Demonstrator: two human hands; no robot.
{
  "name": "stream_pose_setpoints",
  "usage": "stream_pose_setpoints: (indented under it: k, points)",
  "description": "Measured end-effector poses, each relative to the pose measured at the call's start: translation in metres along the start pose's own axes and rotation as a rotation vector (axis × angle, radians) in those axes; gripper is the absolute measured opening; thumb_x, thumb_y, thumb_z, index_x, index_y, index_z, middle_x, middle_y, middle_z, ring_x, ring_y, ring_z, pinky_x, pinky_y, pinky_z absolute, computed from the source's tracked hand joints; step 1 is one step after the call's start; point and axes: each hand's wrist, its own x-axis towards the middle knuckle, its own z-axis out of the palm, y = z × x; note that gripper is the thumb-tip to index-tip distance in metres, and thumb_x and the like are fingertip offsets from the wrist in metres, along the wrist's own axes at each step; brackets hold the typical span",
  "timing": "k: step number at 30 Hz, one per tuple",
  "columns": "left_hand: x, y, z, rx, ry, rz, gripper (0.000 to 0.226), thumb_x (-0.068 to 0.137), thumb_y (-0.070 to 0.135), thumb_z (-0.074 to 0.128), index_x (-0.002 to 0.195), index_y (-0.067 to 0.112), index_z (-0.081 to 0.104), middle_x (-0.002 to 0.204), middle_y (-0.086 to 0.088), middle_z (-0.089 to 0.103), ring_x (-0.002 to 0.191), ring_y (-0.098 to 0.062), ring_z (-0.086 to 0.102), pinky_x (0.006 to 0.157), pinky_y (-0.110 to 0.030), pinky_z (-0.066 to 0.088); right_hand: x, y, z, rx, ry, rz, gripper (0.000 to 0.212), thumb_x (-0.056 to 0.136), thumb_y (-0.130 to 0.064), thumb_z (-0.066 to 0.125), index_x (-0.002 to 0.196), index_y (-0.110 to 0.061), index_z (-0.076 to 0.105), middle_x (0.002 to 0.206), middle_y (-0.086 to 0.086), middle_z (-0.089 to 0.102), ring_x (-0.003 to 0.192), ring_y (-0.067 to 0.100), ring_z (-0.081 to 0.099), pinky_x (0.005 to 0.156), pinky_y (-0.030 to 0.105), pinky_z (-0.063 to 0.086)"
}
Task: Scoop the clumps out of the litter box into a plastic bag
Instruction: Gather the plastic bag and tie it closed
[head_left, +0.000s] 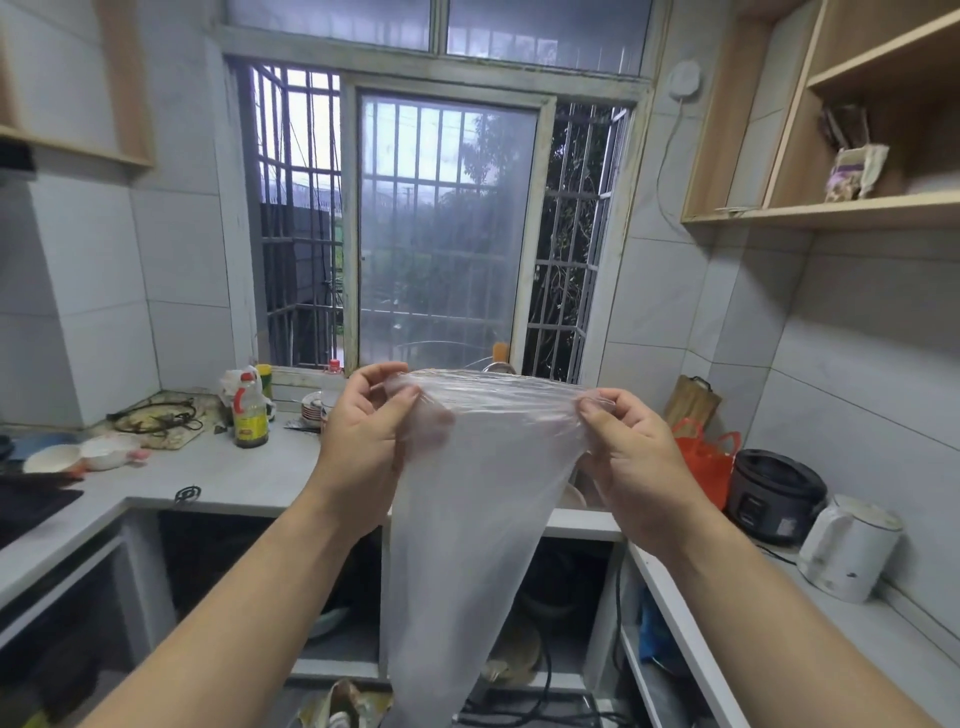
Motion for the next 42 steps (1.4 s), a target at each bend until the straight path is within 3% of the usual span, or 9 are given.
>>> stream_pose_setpoints:
  k: [7, 14, 21, 25, 30, 32, 36, 39, 42]
  points:
    - [-0.001, 0.008, 0.004, -0.291, -0.218, -0.21, 0.038, 0.087, 0.005, 0.068, 0.123, 0.013, 0.06, 0.112, -0.011, 0.07, 0.099, -0.023, 0.072, 0.083, -0.032, 0.062, -0.003, -0.016, 0.016, 0.239, -0.165, 0.123, 0.013, 0.101, -0.011, 0.052, 0.1, -0.006, 0.063, 0.091, 0.016, 0.07, 0.076, 0.024, 0.069, 0.072, 0.039, 0.058]
    - [-0.012, -0.004, 0.019, -0.04, -0.252, -0.147, 0.036, 0.084, 0.012, 0.071, 0.119, 0.014, 0.063, 0.09, 0.0, 0.07, 0.081, -0.013, 0.069, 0.071, -0.026, 0.058, -0.005, -0.006, 0.031, 0.063, -0.235, 0.041, 0.009, 0.095, -0.009, 0.059, 0.092, -0.013, 0.066, 0.081, 0.004, 0.063, 0.07, 0.015, 0.061, 0.068, 0.026, 0.053]
    - [-0.024, -0.014, 0.035, 0.0, -0.312, -0.152, 0.031, 0.084, 0.019, 0.079, 0.113, 0.021, 0.069, 0.109, -0.011, 0.072, 0.096, -0.023, 0.07, 0.077, -0.032, 0.058, -0.008, -0.003, 0.05, -0.073, -0.194, -0.044, 0.006, 0.098, -0.01, 0.062, 0.101, -0.011, 0.067, 0.094, 0.01, 0.069, 0.085, 0.023, 0.065, 0.08, 0.039, 0.052]
    - [-0.028, -0.017, 0.041, 0.023, -0.255, -0.121, 0.045, 0.08, 0.021, 0.083, 0.119, 0.014, 0.064, 0.127, -0.02, 0.068, 0.113, -0.035, 0.067, 0.087, -0.041, 0.057, -0.013, 0.001, 0.059, 0.024, -0.172, 0.037, 0.007, 0.098, -0.014, 0.062, 0.104, -0.015, 0.066, 0.096, 0.012, 0.072, 0.083, 0.024, 0.067, 0.073, 0.037, 0.055]
    - [-0.029, -0.018, 0.041, 0.256, -0.152, 0.052, 0.055, 0.066, 0.042, 0.088, 0.112, 0.024, 0.064, 0.103, 0.003, 0.074, 0.089, -0.012, 0.068, 0.074, -0.027, 0.056, -0.014, 0.005, 0.06, 0.095, -0.14, 0.145, 0.017, 0.1, -0.02, 0.06, 0.117, -0.016, 0.062, 0.098, 0.01, 0.075, 0.084, 0.026, 0.07, 0.069, 0.037, 0.058]
    - [-0.028, -0.019, 0.039, 0.412, -0.077, 0.124, 0.055, 0.061, 0.052, 0.084, 0.108, 0.032, 0.063, 0.106, 0.006, 0.07, 0.085, -0.014, 0.064, 0.071, -0.031, 0.057, -0.013, 0.007, 0.061, 0.108, -0.127, 0.183, 0.02, 0.099, -0.02, 0.062, 0.118, -0.015, 0.063, 0.104, 0.015, 0.074, 0.087, 0.027, 0.07, 0.073, 0.039, 0.058]
    - [-0.026, -0.023, 0.031, 0.56, -0.019, 0.139, 0.059, 0.06, 0.059, 0.079, 0.112, 0.039, 0.058, 0.12, 0.007, 0.062, 0.104, -0.024, 0.063, 0.087, -0.041, 0.059, -0.015, 0.013, 0.063, 0.071, -0.14, 0.207, 0.019, 0.1, -0.017, 0.056, 0.106, -0.008, 0.072, 0.091, 0.014, 0.072, 0.079, 0.024, 0.068, 0.068, 0.034, 0.056]
    - [-0.031, -0.028, 0.029, 0.406, -0.072, 0.004, 0.066, 0.06, 0.056, 0.079, 0.117, 0.032, 0.058, 0.118, 0.005, 0.068, 0.11, -0.019, 0.066, 0.087, -0.032, 0.057, -0.018, 0.016, 0.069, 0.07, -0.127, 0.189, 0.024, 0.102, -0.011, 0.046, 0.109, -0.001, 0.067, 0.089, 0.014, 0.07, 0.075, 0.021, 0.066, 0.061, 0.03, 0.054]
    - [-0.04, -0.036, 0.019, 0.101, -0.22, -0.22, 0.074, 0.073, 0.067, 0.077, 0.13, 0.022, 0.059, 0.126, -0.006, 0.07, 0.118, -0.025, 0.066, 0.103, -0.047, 0.052, -0.02, 0.014, 0.074, 0.165, -0.122, 0.206, 0.019, 0.1, -0.006, 0.046, 0.109, -0.001, 0.063, 0.083, 0.015, 0.069, 0.065, 0.022, 0.066, 0.054, 0.028, 0.053]
